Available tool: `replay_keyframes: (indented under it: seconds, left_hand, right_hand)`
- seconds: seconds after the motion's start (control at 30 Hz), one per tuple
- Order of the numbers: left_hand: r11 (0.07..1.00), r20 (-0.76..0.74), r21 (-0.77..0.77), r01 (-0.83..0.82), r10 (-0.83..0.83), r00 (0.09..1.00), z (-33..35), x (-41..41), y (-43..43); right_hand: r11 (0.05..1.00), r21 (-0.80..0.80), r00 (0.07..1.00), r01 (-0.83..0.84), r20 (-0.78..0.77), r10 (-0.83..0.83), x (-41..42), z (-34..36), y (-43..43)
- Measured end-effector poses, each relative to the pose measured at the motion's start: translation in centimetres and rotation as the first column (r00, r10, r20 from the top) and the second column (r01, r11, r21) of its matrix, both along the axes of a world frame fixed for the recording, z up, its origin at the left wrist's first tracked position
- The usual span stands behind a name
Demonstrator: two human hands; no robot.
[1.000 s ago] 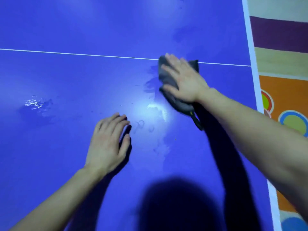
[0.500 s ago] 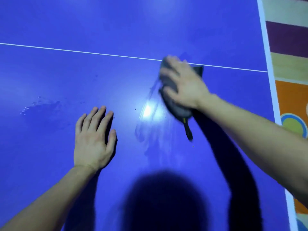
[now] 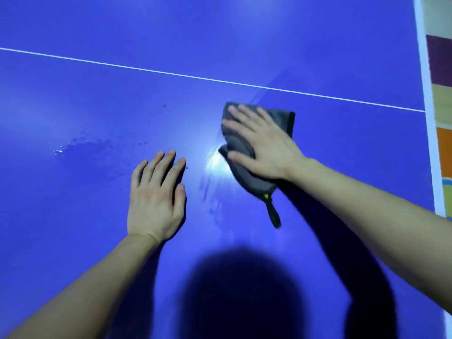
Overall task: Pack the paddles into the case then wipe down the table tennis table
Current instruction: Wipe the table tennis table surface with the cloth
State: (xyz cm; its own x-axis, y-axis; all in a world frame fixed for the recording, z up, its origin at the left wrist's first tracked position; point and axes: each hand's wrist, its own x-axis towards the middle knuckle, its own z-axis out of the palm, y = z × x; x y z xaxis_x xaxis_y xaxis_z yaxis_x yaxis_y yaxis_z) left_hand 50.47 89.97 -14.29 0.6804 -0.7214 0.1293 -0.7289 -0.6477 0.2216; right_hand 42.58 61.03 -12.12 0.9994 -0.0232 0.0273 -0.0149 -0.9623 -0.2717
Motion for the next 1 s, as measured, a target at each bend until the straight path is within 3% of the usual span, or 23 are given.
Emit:
replay_keyframes:
  seconds: [0.1, 0.17, 0.3, 0.5, 0.57, 0.67, 0.77, 1.0]
  left_hand:
    - [1.0, -0.008, -0.01, -0.011, 0.01, 1.0, 0.1, -0.2, 0.0]
    - [1.0, -0.014, -0.012, -0.009, 0.009, 1.0, 0.2, -0.2, 0.0]
    - [1.0, -0.02, -0.009, -0.007, 0.006, 1.0, 0.2, -0.3, 0.0]
    - [1.0, -0.029, 0.007, -0.017, 0.018, 0.999, 0.4, -0.3, 0.0]
    - [1.0, -0.025, 0.01, -0.016, 0.016, 1.0, 0.4, -0.3, 0.0]
    - [1.0, -0.018, 0.02, -0.012, 0.012, 1.0, 0.4, -0.3, 0.0]
    - [1.0, -0.018, 0.022, -0.014, 0.015, 1.0, 0.4, -0.2, 0.0]
    - [1.0, -0.013, 0.004, -0.02, 0.02, 1.0, 0.2, -0.3, 0.0]
  right_hand:
    - [0.921, -0.016, 0.921, 0.389, 0.003, -0.389, 3.7, 1.2, -2.2]
    - [0.857, -0.047, 0.856, 0.513, 0.099, -0.507, 2.9, 1.5, -0.4]
    - [0.83, -0.081, 0.83, 0.552, 0.147, -0.538, 0.3, 0.8, 2.3]
    - [0.752, 0.193, 0.769, 0.631, -0.027, -0.638, 1.1, 3.2, 2.5]
    - [0.701, 0.307, 0.736, 0.644, 0.002, -0.677, -0.6, 5.5, 2.3]
    - [0.83, 0.142, 0.834, 0.539, 0.048, -0.55, -2.9, 6.7, 4.4]
    - [0.874, -0.052, 0.865, 0.483, -0.127, -0.485, -2.6, 4.0, 7.0]
    - [0.802, -0.273, 0.835, 0.53, 0.008, -0.55, 0.5, 0.6, 7.0]
